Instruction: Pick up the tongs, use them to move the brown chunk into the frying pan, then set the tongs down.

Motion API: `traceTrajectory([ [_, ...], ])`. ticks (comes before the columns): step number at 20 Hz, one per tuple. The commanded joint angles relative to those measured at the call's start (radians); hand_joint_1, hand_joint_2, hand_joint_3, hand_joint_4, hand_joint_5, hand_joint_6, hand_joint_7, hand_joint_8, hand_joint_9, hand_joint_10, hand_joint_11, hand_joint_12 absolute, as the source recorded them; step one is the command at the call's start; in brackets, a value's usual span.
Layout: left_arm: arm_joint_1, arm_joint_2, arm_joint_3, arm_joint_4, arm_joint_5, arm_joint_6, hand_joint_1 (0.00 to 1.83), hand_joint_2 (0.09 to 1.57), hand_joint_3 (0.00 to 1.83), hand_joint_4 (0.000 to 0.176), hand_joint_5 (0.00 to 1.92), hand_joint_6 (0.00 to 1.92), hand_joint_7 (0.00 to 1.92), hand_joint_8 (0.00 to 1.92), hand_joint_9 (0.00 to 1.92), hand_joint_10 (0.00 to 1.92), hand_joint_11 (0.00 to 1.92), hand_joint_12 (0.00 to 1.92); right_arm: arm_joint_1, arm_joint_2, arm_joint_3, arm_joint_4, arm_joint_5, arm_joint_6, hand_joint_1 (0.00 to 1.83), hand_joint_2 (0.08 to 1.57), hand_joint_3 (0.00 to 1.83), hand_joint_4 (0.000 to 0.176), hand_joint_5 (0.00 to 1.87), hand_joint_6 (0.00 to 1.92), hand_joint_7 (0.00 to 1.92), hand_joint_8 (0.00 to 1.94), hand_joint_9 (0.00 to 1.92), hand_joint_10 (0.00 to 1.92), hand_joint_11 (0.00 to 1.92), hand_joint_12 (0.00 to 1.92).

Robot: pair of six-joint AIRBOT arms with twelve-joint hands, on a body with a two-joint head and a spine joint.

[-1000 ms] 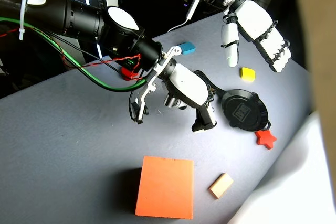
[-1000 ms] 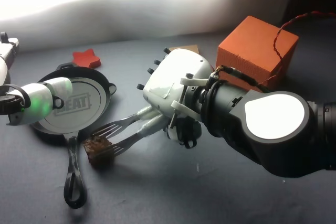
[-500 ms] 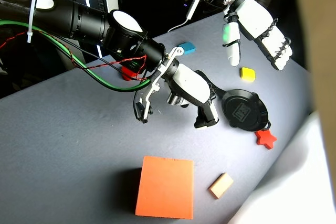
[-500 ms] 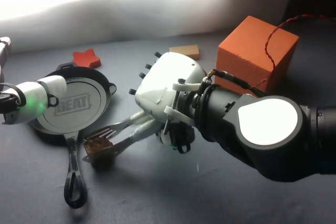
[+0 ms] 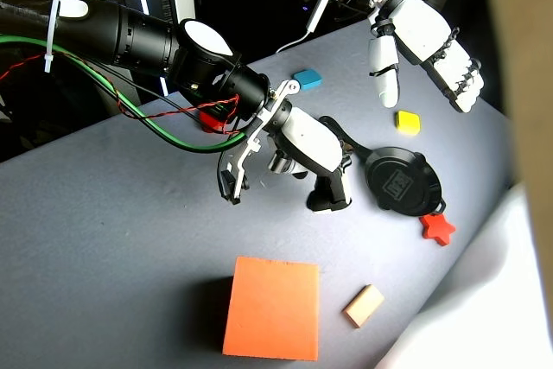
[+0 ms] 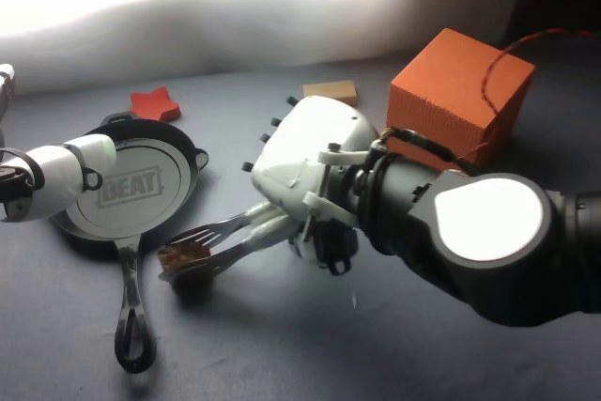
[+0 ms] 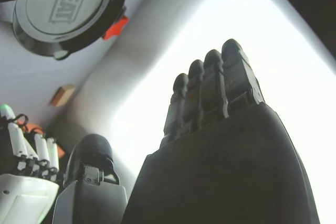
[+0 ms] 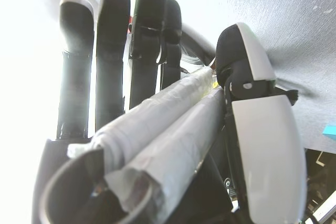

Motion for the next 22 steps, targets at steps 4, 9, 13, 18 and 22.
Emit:
traceTrajectory([
  [4,-0.011,0.005,0.001,0.076,-0.081,-0.001,0.00,1.18,0.00,0.000,0.04,0.00,0.07,0.01,0.04,0.01,0.01,0.01,0.000,0.021,-0.016,-0.060,-0.044,-0.009,0.52,1.39,0.01,0.000,1.08,1.29,1.31,1.60,1.32,1.88,1.26,1.92],
  [9,-0.014,0.005,0.003,0.076,-0.082,-0.001,0.00,1.18,0.00,0.000,0.05,0.00,0.07,0.00,0.05,0.01,0.02,0.03,-0.003,0.052,-0.046,-0.060,-0.042,-0.023,0.82,1.44,0.00,0.143,1.37,1.91,1.49,1.94,1.55,1.92,1.61,1.92],
  [13,-0.015,0.005,0.007,0.076,-0.085,-0.001,0.00,1.18,0.00,0.000,0.06,0.01,0.09,0.01,0.06,0.01,0.02,0.03,0.002,0.063,-0.065,-0.060,-0.043,-0.035,0.97,1.43,0.00,0.176,1.37,1.92,1.50,1.94,1.58,1.92,1.69,1.92],
  [18,-0.019,0.007,0.018,0.076,-0.085,-0.001,0.00,1.18,0.00,0.000,0.06,0.01,0.08,0.01,0.06,0.01,0.01,0.04,0.001,0.101,-0.118,-0.060,-0.044,-0.041,0.97,1.43,0.00,0.176,1.35,1.92,1.49,1.94,1.57,1.92,1.68,1.92],
  [22,-0.024,0.009,0.026,0.077,-0.085,0.000,0.00,1.18,0.00,0.000,0.04,0.00,0.06,0.00,0.04,0.00,0.01,0.02,0.022,0.134,-0.153,-0.060,-0.046,-0.036,0.96,1.42,0.00,0.176,1.34,1.92,1.48,1.94,1.56,1.92,1.67,1.92],
])
